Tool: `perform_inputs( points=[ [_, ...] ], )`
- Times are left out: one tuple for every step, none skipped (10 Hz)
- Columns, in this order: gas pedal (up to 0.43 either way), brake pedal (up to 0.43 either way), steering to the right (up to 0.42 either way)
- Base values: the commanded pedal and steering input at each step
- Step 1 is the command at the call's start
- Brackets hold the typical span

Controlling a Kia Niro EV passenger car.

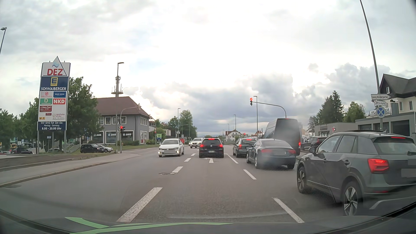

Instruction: Follow the waypoints while adhering to traffic rules and regulations

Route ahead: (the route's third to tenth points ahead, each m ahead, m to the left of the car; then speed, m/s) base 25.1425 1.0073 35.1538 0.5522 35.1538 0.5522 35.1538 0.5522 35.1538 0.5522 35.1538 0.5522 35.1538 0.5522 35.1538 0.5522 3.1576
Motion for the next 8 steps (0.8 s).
perform_inputs(
  points=[
    [0.0, 0.0, 0.001],
    [0.0, 0.0, 0.002],
    [0.0, 0.0, 0.002],
    [0.0, 0.0, 0.003],
    [0.0, 0.0, 0.003],
    [0.0, 0.0, 0.004],
    [0.0, 0.0, 0.004],
    [0.0, 0.0, 0.004]
  ],
)
